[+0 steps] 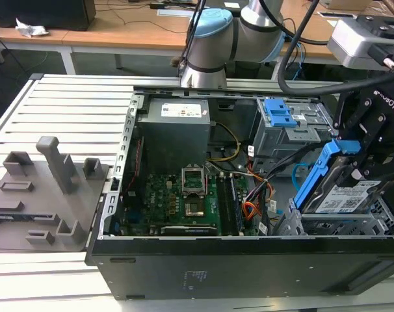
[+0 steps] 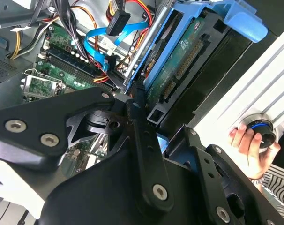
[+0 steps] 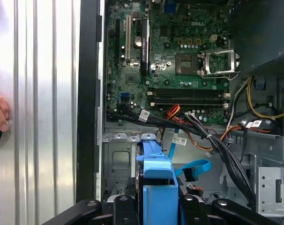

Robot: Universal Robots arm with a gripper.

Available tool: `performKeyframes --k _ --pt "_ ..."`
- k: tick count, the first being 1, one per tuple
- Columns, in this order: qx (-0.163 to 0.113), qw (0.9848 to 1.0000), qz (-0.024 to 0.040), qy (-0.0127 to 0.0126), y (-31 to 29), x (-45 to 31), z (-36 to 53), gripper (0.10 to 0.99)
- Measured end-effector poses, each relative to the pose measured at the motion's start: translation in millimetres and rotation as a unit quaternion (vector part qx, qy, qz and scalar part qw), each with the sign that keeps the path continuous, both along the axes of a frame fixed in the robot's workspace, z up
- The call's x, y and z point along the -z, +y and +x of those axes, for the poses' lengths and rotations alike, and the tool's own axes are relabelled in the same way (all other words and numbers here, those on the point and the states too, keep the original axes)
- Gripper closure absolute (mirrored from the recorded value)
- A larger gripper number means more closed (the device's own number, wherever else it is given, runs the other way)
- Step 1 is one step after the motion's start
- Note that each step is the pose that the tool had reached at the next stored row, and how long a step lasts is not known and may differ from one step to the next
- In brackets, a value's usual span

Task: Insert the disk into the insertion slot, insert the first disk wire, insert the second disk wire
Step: 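Insert the disk into the insertion slot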

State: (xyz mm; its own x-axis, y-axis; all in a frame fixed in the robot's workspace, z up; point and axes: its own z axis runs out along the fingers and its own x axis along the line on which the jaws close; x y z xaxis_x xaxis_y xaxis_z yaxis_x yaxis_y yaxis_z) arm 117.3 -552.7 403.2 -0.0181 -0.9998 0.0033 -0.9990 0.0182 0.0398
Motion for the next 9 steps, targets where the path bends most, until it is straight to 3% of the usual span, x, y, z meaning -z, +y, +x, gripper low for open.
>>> performKeyframes --k 9 --pt "0.000 1.0000 0.0000 0.0000 0.0 6.6 0.0 0.722"
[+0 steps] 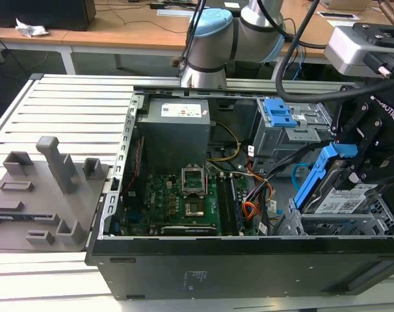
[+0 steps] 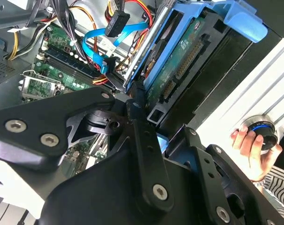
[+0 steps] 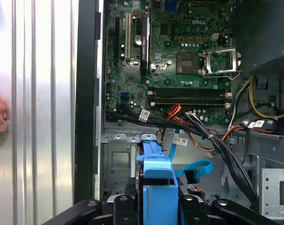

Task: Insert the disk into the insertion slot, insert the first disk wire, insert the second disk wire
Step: 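Insert the disk into the insertion slot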

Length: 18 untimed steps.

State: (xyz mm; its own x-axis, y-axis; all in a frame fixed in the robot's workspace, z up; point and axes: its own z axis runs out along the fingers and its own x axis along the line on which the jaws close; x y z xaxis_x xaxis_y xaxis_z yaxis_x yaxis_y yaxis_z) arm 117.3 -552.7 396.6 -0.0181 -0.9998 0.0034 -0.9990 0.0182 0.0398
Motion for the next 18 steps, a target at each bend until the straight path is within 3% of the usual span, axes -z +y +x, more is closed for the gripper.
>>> performKeyframes --k 11,15,18 --pt "0.000 1.0000 -0.0001 0.0000 0.0 12.6 0.0 0.722" --pt "0.000 1.0000 0.0004 -0.0001 0.1 13.3 0.1 0.722" --pt "0.000 1.0000 0.0000 0.0000 0.0 13.5 0.0 0.647"
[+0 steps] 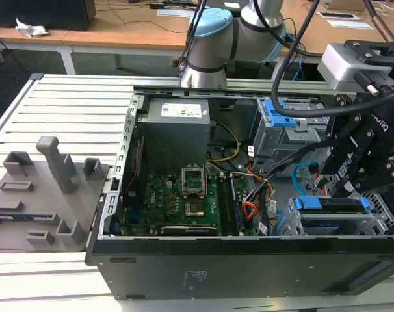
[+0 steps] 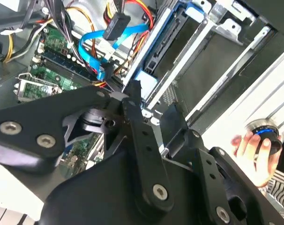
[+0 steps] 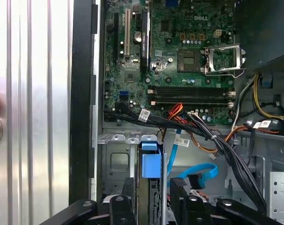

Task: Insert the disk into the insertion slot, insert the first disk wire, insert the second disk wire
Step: 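Insert the disk into the insertion slot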

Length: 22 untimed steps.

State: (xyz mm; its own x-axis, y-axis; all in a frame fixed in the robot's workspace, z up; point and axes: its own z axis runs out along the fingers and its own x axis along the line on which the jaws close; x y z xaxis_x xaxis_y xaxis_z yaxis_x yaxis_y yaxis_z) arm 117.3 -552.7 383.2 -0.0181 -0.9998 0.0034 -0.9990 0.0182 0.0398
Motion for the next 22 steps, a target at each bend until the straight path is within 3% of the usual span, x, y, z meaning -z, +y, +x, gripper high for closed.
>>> performKeyframes --k 2,4,6,12,17,20,22 --pt "0.000 1.0000 0.0000 0.0000 0.0 0.1 0.0 0.647" --pt "0.000 1.0000 0.0000 0.0000 0.0 0.4 0.0 0.851" --pt "0.000 1.0000 0.0000 0.0000 0.0 0.6 0.0 0.973" --pt "0.000 1.0000 0.0000 0.0000 -0.1 1.3 0.7 0.980" --pt "0.000 1.0000 0.0000 0.0039 1.3 6.2 14.3 0.980" --pt "0.000 1.0000 -0.0001 0.0052 1.2 12.7 15.2 0.980" --pt "0.000 1.0000 0.0000 0.0052 1.2 12.8 15.2 0.980"
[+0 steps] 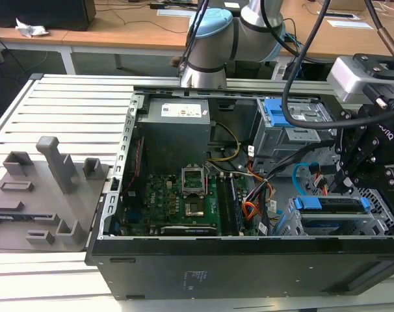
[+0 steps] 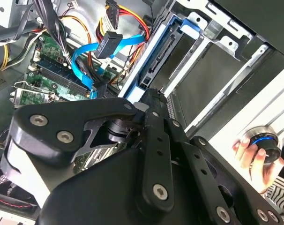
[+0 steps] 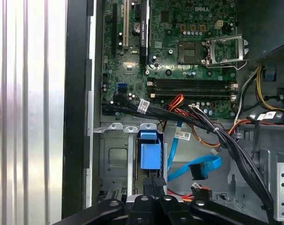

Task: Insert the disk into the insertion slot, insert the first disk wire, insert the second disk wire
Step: 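Insert the disk into the insertion slot, then insert the first disk wire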

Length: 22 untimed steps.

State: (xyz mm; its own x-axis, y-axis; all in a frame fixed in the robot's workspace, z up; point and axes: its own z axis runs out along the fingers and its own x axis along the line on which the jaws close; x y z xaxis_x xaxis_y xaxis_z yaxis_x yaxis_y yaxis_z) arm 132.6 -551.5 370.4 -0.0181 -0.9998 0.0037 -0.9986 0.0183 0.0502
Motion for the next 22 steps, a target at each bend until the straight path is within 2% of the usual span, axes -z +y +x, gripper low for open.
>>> performKeyframes --k 10,11,12,14,16,20,21,22 --pt "0.000 1.0000 0.0001 0.0000 0.0 0.0 0.1 0.980" --pt "0.000 1.0000 0.0002 0.0000 0.0 0.2 2.5 0.980" --pt "0.000 1.0000 0.0000 0.0000 0.2 0.1 12.2 0.980" --pt "0.000 1.0000 0.0000 0.0000 0.8 -0.3 14.4 0.980" --pt "0.000 1.0000 -0.0016 0.0000 3.3 -8.1 14.6 0.980" --pt "0.000 1.0000 -0.0017 0.0007 38.6 -7.6 14.9 0.980" --pt "0.000 1.0000 -0.0018 0.0016 45.3 -6.0 15.2 0.980" --pt "0.000 1.0000 -0.0018 0.0027 49.1 -4.4 15.5 0.980"
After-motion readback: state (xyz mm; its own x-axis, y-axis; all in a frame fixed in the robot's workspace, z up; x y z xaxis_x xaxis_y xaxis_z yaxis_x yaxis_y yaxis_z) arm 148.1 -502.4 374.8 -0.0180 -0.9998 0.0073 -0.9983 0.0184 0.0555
